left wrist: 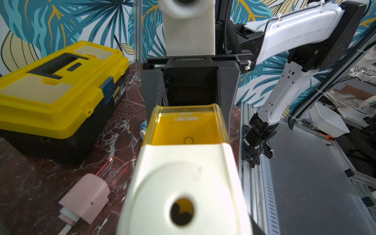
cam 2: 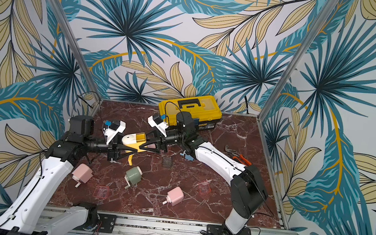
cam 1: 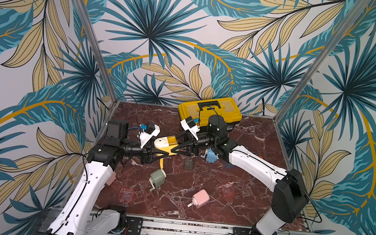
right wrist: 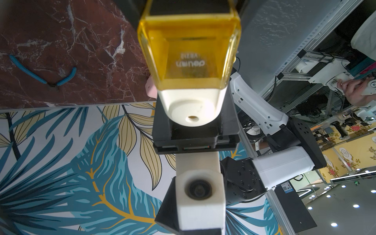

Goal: Put the tray back into the pencil sharpener
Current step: Pick up the pencil sharpener from the center of the board, then place the pencil sharpener at the center of the board.

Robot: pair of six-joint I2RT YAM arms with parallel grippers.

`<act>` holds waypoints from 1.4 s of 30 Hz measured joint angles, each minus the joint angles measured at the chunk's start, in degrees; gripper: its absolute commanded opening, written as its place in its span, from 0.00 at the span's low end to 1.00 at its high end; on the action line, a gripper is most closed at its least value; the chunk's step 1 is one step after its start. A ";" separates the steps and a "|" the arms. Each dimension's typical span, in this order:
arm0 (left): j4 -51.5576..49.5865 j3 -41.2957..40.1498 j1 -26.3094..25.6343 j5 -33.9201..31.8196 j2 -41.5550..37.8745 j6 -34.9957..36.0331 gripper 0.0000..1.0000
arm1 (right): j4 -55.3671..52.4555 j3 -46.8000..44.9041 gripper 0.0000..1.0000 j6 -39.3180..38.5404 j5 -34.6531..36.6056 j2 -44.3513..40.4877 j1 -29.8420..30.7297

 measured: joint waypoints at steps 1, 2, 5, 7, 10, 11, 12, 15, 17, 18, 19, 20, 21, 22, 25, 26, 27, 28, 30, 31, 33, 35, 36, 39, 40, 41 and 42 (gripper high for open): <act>-0.07 0.31 0.00 0.00 0.17 -0.15 0.38 | 0.33 0.00 0.24 -0.04 0.04 0.00 0.00; -0.11 0.44 0.00 0.00 0.24 -0.15 0.35 | 0.52 0.00 0.24 -0.02 0.02 0.00 -0.02; -0.46 0.79 -0.02 -0.13 0.44 -0.09 0.23 | 0.68 0.00 0.28 0.00 0.15 0.00 -0.02; -0.57 1.11 -0.02 -0.35 0.70 0.09 0.15 | 1.03 0.00 0.40 0.02 0.48 0.00 -0.02; -0.57 1.22 -0.04 -1.20 0.94 0.15 0.01 | 1.11 -0.02 0.62 -0.04 1.40 0.00 -0.02; -0.44 1.27 -0.11 -2.12 0.94 0.31 0.00 | 0.96 -0.07 0.72 0.37 2.64 0.00 -0.02; -0.42 1.31 -0.28 -3.32 0.96 0.48 0.00 | 1.07 -0.13 0.81 0.50 4.94 0.00 0.02; -0.44 1.31 -0.83 -7.21 1.20 0.44 0.00 | 1.07 -0.87 1.00 0.72 10.16 -0.24 -0.07; -0.44 1.31 -1.07 -10.25 1.40 -0.02 0.00 | 0.33 -1.11 1.00 0.17 13.29 -0.59 -0.37; -0.44 1.31 -1.25 -12.31 1.51 -0.50 0.00 | -0.31 -1.46 1.00 0.07 14.97 -1.16 -0.57; -0.44 1.31 -1.42 -14.51 1.60 -0.96 0.00 | -0.76 -2.14 0.99 0.04 16.65 -2.05 -0.85; -0.44 1.29 -1.57 -16.41 1.68 -1.49 0.00 | -0.98 -2.99 1.00 -0.02 18.23 -3.06 -1.14; -0.44 1.29 -1.73 -18.88 1.79 -2.16 0.00 | -1.46 -4.33 0.99 -0.15 20.33 -4.59 -1.49; -0.46 1.29 -1.92 -21.88 1.92 -3.26 0.00 | -1.95 -5.62 1.00 -0.15 22.40 -6.29 -1.79; -0.90 1.38 -2.14 -30.10 2.89 -6.47 0.00 | -4.31 -9.03 0.99 -0.11 29.42 -11.96 -2.71; -1.73 1.70 -2.19 -32.57 3.56 -7.54 0.00 | -5.07 -9.86 0.99 -0.15 31.50 -13.55 -2.84; -2.93 2.36 -2.34 -35.26 4.61 -8.66 0.00 | -5.77 -10.91 0.98 -0.11 34.12 -15.41 -2.91; -4.15 3.26 -2.47 -38.01 5.92 -9.73 0.00 | -6.54 -11.98 0.97 -0.02 36.41 -17.11 -2.93; -7.08 5.60 -3.17 -43.21 8.98 -10.97 0.00 | -8.13 -14.27 0.95 0.50 41.16 -20.33 -2.93; -8.81 7.02 -3.76 -45.81 10.80 -11.45 0.00 | -9.18 -15.30 0.95 0.83 43.54 -21.75 -2.93; -12.09 9.84 -4.85 -49.96 14.34 -12.24 0.00 | -11.02 -17.03 0.93 1.68 47.50 -24.04 -2.93; -15.13 12.72 -5.70 -53.59 17.97 -12.96 0.00 | -13.16 -18.23 0.93 2.71 50.95 -25.79 -2.93; -16.74 14.23 -6.03 -55.21 19.89 -13.31 0.00 | -14.23 -18.51 0.92 3.19 52.46 -26.47 -2.95; -20.76 17.70 -6.51 -59.04 24.76 -13.77 0.00 | -16.96 -18.69 0.91 4.63 55.80 -27.89 -2.93; -21.86 18.47 -6.54 -60.02 25.94 -13.90 0.00 | -17.66 -18.69 0.91 4.98 56.59 -28.26 -2.93; -23.10 19.19 -6.54 -61.02 27.30 -13.94 0.00 | -18.40 -18.69 0.90 5.51 57.48 -28.65 -2.93; -24.33 19.74 -6.54 -61.90 28.50 -13.97 0.00 | -19.15 -18.69 0.90 6.03 58.27 -29.00 -2.93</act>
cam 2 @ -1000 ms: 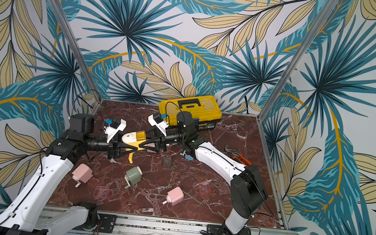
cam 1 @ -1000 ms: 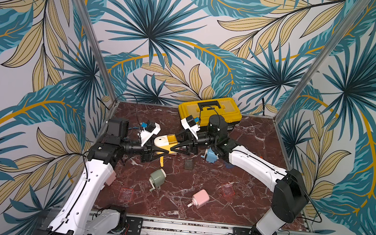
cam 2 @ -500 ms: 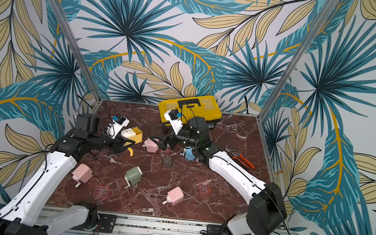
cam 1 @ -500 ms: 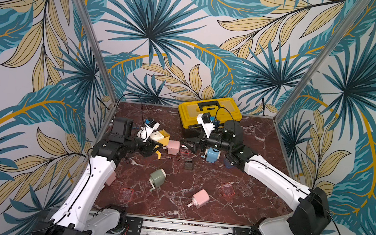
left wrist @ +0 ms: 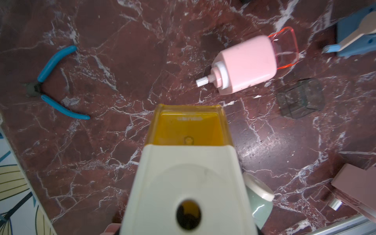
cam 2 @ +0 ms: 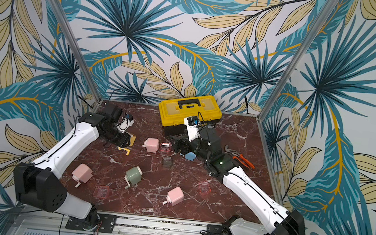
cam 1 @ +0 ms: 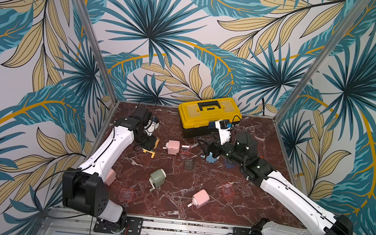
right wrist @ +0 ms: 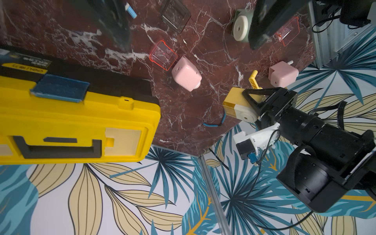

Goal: Put the tray back into the pencil sharpener
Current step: Place the pencil sharpener at the center of the board.

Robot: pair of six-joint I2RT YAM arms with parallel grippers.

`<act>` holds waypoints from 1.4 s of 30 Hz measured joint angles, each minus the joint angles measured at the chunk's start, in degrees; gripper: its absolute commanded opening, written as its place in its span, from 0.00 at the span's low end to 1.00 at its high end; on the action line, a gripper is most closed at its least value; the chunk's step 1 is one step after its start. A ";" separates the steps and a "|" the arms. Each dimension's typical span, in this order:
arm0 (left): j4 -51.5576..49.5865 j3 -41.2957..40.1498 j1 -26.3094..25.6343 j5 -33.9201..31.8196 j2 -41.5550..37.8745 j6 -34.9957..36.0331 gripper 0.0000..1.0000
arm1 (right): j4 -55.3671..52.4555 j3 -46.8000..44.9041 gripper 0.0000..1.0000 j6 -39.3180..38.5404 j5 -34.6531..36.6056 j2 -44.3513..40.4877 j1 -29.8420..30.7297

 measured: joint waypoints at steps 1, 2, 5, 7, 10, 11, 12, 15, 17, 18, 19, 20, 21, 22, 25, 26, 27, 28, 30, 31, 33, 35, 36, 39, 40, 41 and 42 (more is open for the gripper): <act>-0.92 0.37 0.00 -0.42 0.83 -0.02 0.00 | -0.59 0.00 0.89 0.46 0.50 -0.26 0.00; -2.25 0.90 0.04 -1.03 1.88 -0.11 0.00 | -1.36 0.00 0.89 0.94 1.03 -0.52 0.00; -6.56 3.67 0.37 -2.43 5.70 -0.59 0.00 | -3.39 0.00 0.87 2.25 2.08 -1.01 0.00; -8.44 5.27 0.52 -3.28 8.41 -1.01 0.00 | -4.98 0.00 0.87 2.64 2.49 -1.36 0.00; -11.32 6.56 0.63 -4.81 12.24 -1.70 0.00 | -7.13 0.00 0.87 2.82 3.08 -2.16 0.00; -12.35 6.80 0.68 -5.51 13.57 -1.95 0.00 | -7.80 0.00 0.87 2.80 3.13 -2.51 0.00; -13.22 6.80 0.70 -6.19 14.84 -2.16 0.00 | -8.44 0.00 0.87 2.78 3.17 -2.93 0.00; -15.85 7.19 0.72 -8.15 18.34 -3.04 0.00 | -10.19 0.00 0.87 2.47 3.30 -4.07 0.00; -17.46 8.00 0.74 -9.57 20.41 -3.61 0.00 | -11.30 0.00 0.87 2.12 3.30 -4.55 0.00; -17.92 8.63 0.74 -10.19 21.44 -3.82 0.00 | -11.74 0.00 0.87 1.79 3.30 -4.70 0.00; -18.21 9.22 0.74 -10.56 22.25 -4.02 0.00 | -12.09 0.00 0.87 1.46 3.28 -4.79 0.00; -18.40 9.73 0.74 -10.78 23.02 -4.17 0.00 | -12.50 0.00 0.87 1.09 3.28 -4.85 0.00; -18.62 10.16 0.74 -10.88 23.58 -4.31 0.00 | -12.90 0.00 0.87 0.79 3.28 -4.87 0.00; -18.95 10.71 0.74 -10.99 24.28 -4.52 0.00 | -13.18 0.00 0.87 0.39 3.28 -4.92 0.00; -19.58 12.02 0.79 -10.93 26.27 -4.92 0.00 | -14.32 0.00 0.87 -0.76 3.26 -5.07 0.00; -19.69 12.44 0.81 -10.78 26.93 -5.07 0.00 | -14.62 0.00 0.87 -1.20 3.26 -5.16 0.00; -19.78 12.85 0.85 -10.62 27.54 -5.22 0.00 | -14.80 0.00 0.87 -1.55 3.26 -5.22 0.00; -19.91 13.40 0.92 -10.43 28.28 -5.57 0.00 | -15.04 0.00 0.87 -2.01 3.26 -5.33 0.00; -20.00 14.40 1.07 -10.14 29.51 -6.14 0.00 | -15.37 0.00 0.88 -2.78 3.28 -5.53 0.00; -20.02 14.99 1.18 -9.92 30.25 -6.49 0.00 | -15.50 0.00 0.88 -3.13 3.28 -5.62 0.00; -20.04 15.93 1.44 -9.55 31.34 -7.13 0.00 | -15.56 0.00 0.88 -3.76 3.26 -5.75 0.00; -20.11 17.22 1.73 -9.14 32.39 -7.65 0.00 | -15.67 0.00 0.88 -4.09 3.23 -5.84 0.00; -20.11 17.86 1.86 -9.01 32.85 -7.87 0.00 | -15.72 0.00 0.88 -4.22 3.23 -5.90 0.00; -20.04 19.74 2.32 -8.98 34.38 -8.61 0.00 | -15.72 0.00 0.88 -4.31 3.08 -5.99 0.00; -20.00 20.17 2.43 -8.98 34.80 -8.83 0.00 | -15.74 0.00 0.88 -4.31 3.10 -6.01 0.00; -20.00 20.57 2.49 -8.98 35.12 -9.01 0.00 | -15.74 0.00 0.88 -4.31 3.10 -6.05 0.00; -19.98 20.85 2.56 -8.92 35.34 -9.11 0.00 | -15.74 0.00 0.88 -4.31 3.10 -6.05 0.00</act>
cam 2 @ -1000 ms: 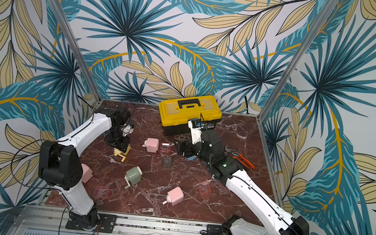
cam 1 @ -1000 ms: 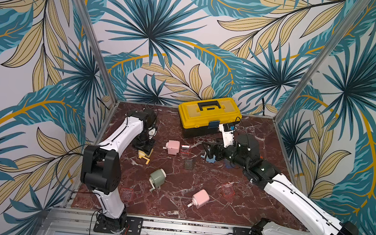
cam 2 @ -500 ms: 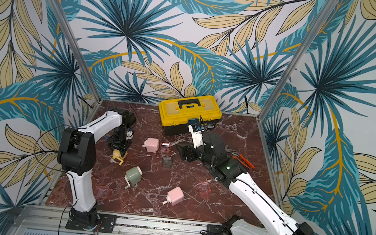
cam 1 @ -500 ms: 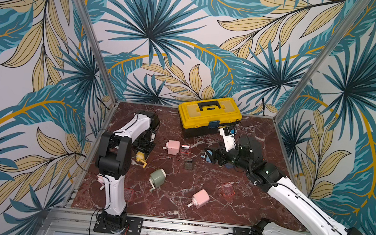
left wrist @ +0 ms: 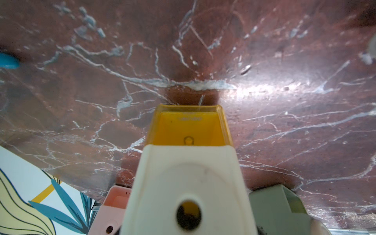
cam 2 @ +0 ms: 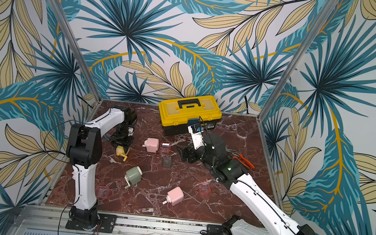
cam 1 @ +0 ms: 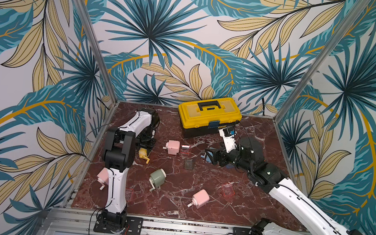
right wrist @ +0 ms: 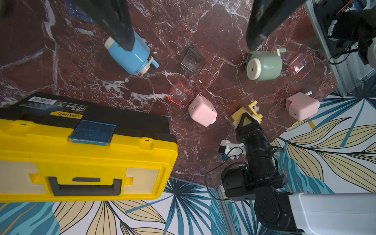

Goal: Put the tray back into the pencil sharpener
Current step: Place the pencil sharpener at the center of the board.

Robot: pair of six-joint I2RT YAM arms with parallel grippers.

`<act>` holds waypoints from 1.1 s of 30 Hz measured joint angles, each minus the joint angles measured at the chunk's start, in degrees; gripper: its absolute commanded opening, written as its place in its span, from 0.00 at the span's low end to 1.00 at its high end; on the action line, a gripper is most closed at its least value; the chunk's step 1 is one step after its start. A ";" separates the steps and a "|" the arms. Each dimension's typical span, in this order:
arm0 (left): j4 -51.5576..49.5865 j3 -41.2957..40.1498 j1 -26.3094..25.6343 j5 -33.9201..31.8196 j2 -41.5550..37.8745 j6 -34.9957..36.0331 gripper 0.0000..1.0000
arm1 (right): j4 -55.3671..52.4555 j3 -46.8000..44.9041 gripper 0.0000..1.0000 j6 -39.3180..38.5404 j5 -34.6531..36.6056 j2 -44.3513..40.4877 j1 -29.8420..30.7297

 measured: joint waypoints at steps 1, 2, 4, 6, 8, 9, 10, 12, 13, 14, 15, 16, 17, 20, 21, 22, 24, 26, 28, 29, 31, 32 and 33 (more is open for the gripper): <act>0.02 0.31 0.04 0.13 0.15 -0.09 0.01 | 0.00 0.00 0.88 0.00 0.00 0.00 0.00; 0.02 0.63 0.09 0.31 0.31 -0.22 0.02 | 0.00 0.00 0.88 0.00 0.00 0.00 0.00; 0.22 1.14 0.22 0.90 0.57 -0.46 0.05 | -0.02 0.00 0.88 0.02 0.00 -0.02 0.00; 0.35 1.49 0.46 1.79 0.96 -0.68 0.09 | -0.13 0.00 0.88 0.02 0.00 -0.17 0.00; 0.72 1.49 0.79 2.62 1.36 -0.87 0.13 | -0.15 -0.02 0.88 0.04 0.00 -0.48 0.00; 0.79 1.49 0.90 2.86 1.55 -0.92 0.14 | -0.15 -0.02 0.88 0.04 0.02 -0.63 0.00; 0.87 1.49 1.03 3.10 1.84 -0.96 0.17 | -0.15 -0.02 0.88 0.04 0.02 -0.76 0.00; 0.85 1.64 1.22 3.39 1.95 -1.07 0.22 | -0.15 -0.02 0.89 0.07 0.04 -0.96 0.00; 0.85 1.64 1.27 3.48 1.97 -1.14 0.25 | -0.15 -0.02 0.90 0.07 0.04 -0.98 0.00; 0.85 1.66 1.29 3.50 1.97 -1.27 0.32 | -0.15 -0.02 0.91 0.07 0.04 -0.98 0.00; 0.83 1.66 1.29 3.50 1.97 -1.36 0.37 | -0.17 -0.04 0.91 0.09 0.04 -0.98 0.00; 0.83 1.66 1.29 3.50 1.97 -1.53 0.40 | -0.17 -0.04 0.92 0.11 0.07 -0.98 0.00; 0.83 1.66 1.29 3.50 1.99 -1.60 0.45 | -0.17 -0.04 0.92 0.15 0.07 -0.98 0.00; 0.83 1.66 1.29 3.52 2.01 -1.90 0.57 | -0.17 -0.04 0.93 0.24 0.09 -0.98 0.00; 0.85 1.66 1.29 3.50 2.01 -2.14 0.60 | -0.17 -0.04 0.93 0.22 0.15 -0.98 0.00; 1.09 1.66 1.29 3.52 2.16 -2.27 0.63 | -0.17 -0.04 0.93 0.22 0.15 -0.98 0.00; 1.49 1.66 1.29 3.32 2.67 -2.40 0.67 | -0.17 -0.04 0.94 0.22 0.17 -0.98 0.00; 1.79 1.66 1.29 3.28 3.19 -2.43 0.70 | -0.17 -0.04 0.94 0.22 0.17 -0.98 0.00; 1.97 1.66 1.29 3.26 3.48 -2.49 0.74 | -0.17 -0.04 0.94 0.20 0.17 -0.98 0.00; 2.03 1.66 1.31 3.26 3.52 -2.45 0.75 | -0.17 -0.04 0.95 0.17 0.17 -0.98 0.00; 2.12 1.66 1.31 3.21 3.52 -2.54 0.78 | -0.20 -0.04 0.95 0.11 0.17 -0.98 0.00; 2.12 1.66 1.29 3.21 3.52 -2.49 0.79 | -0.20 -0.04 0.95 0.04 0.17 -0.98 0.00; 2.14 1.66 1.31 3.15 3.52 -2.56 0.80 | -0.20 -0.04 0.95 0.00 0.17 -0.98 0.00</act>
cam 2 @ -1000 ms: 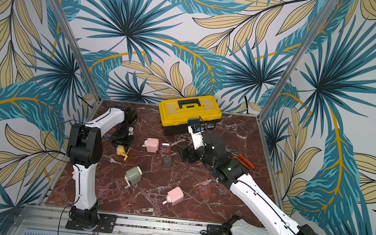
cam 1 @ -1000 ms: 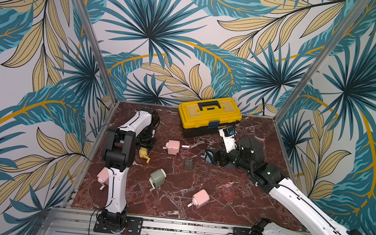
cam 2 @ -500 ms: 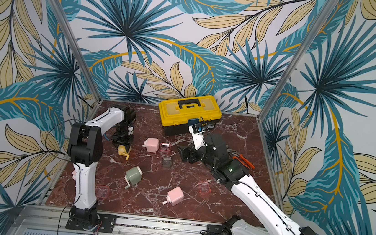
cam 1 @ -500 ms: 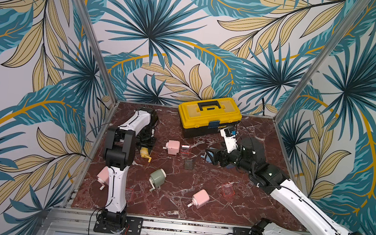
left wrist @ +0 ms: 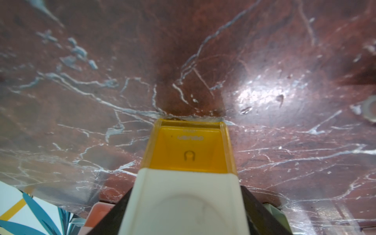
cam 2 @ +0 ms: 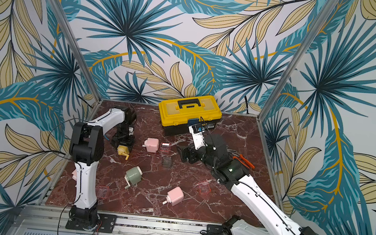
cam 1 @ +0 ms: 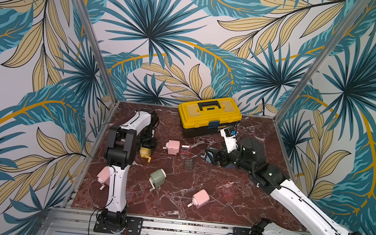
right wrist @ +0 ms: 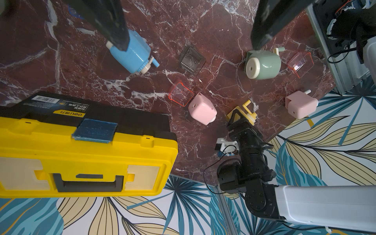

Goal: Put the tray back into the pencil sharpener
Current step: Place the pencil sharpener at the center of the board.

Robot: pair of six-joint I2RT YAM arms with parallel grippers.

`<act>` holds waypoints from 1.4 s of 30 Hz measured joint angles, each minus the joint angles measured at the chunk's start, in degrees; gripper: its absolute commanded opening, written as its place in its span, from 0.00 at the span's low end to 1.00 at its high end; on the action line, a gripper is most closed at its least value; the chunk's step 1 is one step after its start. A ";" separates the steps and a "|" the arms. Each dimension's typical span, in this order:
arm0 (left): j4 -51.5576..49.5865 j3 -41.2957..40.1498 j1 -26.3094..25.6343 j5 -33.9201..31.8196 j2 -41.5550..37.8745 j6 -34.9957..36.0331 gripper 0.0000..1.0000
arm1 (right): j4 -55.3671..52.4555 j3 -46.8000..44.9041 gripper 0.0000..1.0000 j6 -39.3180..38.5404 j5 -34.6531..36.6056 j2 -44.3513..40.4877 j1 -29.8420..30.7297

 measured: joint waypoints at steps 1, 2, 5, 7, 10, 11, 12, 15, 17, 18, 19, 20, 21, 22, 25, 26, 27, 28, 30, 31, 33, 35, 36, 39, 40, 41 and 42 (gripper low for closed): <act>0.04 0.00 0.00 -0.04 -0.02 0.00 0.81 | 0.00 0.00 0.95 -0.02 0.00 0.00 0.00; 0.11 0.00 0.00 -0.07 -0.07 0.00 0.81 | 0.00 0.00 0.96 -0.02 0.00 0.00 0.00; 1.27 -1.05 0.00 -0.07 -1.38 -0.02 0.82 | 0.00 0.00 0.96 -0.02 0.02 0.00 0.00; 2.03 -2.60 0.00 -0.04 -3.56 -0.11 0.82 | 0.00 0.00 0.96 -0.02 0.02 0.00 0.00; 3.10 -5.09 0.02 -0.04 -8.63 -0.46 0.82 | 0.00 -0.13 0.96 -0.04 0.02 0.00 0.00; 3.39 -5.70 0.02 -0.02 -10.27 -0.50 0.82 | 0.00 -0.24 0.96 -0.02 0.02 -0.02 0.00; 3.74 -6.43 0.02 0.09 -12.33 -0.50 0.83 | 0.00 -0.48 0.96 -0.02 0.02 -0.09 0.00; 4.61 -7.93 0.04 0.81 -17.70 -0.70 0.83 | -0.09 -1.05 0.96 -0.02 0.02 -0.13 0.00; 5.38 -9.07 0.04 1.25 -20.74 -0.74 0.83 | -0.24 -1.25 0.96 -0.02 0.00 -0.15 0.00; 5.92 -9.75 0.04 1.55 -22.16 -0.76 0.83 | -0.39 -1.29 0.96 -0.02 0.02 -0.15 0.00; 6.58 -10.47 0.04 1.90 -23.47 -0.79 0.83 | -0.44 -1.33 0.96 -0.02 0.00 -0.15 0.00; 7.50 -11.39 0.02 2.40 -25.03 -0.79 0.83 | -0.50 -1.36 0.96 -0.02 0.00 -0.15 0.00; 8.39 -12.28 0.02 2.89 -26.58 -0.79 0.83 | -0.59 -1.36 0.96 0.00 0.00 -0.15 0.00; 9.64 -13.33 0.02 3.41 -28.30 -0.76 0.83 | -0.68 -1.36 0.96 0.00 -0.02 -0.17 0.00; 14.21 -16.81 -0.33 5.03 -34.34 -0.72 0.81 | -0.85 -1.38 0.95 0.04 -0.22 -0.24 0.00; 16.04 -18.05 -0.66 5.70 -36.50 -0.72 0.81 | -0.85 -1.42 0.95 0.09 -0.28 -0.26 0.00; 18.23 -19.43 -1.05 6.08 -38.62 -0.70 0.80 | -0.90 -1.49 0.94 0.26 -0.42 -0.28 0.00; 20.24 -20.65 -1.66 6.40 -40.28 -0.66 0.79 | -0.92 -1.55 0.94 0.44 -0.46 -0.28 0.00; 25.62 -24.17 -3.93 7.15 -43.85 -0.39 0.78 | -1.27 -1.57 0.93 0.83 -0.68 -0.28 0.00; 28.13 -26.08 -5.29 7.48 -45.33 -0.24 0.77 | -1.40 -1.57 0.92 1.11 -0.79 -0.28 0.00; 33.83 -30.77 -8.55 8.11 -48.46 0.42 0.76 | -1.70 -1.57 0.91 1.81 -0.87 -0.28 0.07; 38.73 -34.86 -10.97 9.11 -50.99 0.94 0.76 | -2.10 -1.60 0.90 2.64 -0.83 -0.28 0.33; 41.64 -37.24 -11.96 9.86 -52.46 1.51 0.76 | -2.25 -1.64 0.89 3.08 -0.81 -0.28 0.57; 49.55 -44.39 -13.73 12.61 -57.68 3.58 0.76 | -2.60 -1.77 0.87 4.83 -0.35 -0.28 1.62; 51.80 -46.58 -14.25 13.81 -59.56 4.61 0.76 | -2.69 -1.86 0.86 5.46 0.15 -0.28 2.05; 53.72 -48.57 -14.91 15.10 -61.42 5.84 0.76 | -2.82 -2.01 0.86 6.38 0.79 -0.28 2.58; 55.32 -50.14 -15.80 16.37 -63.01 7.15 0.76 | -2.95 -2.27 0.85 7.28 1.55 -0.28 3.10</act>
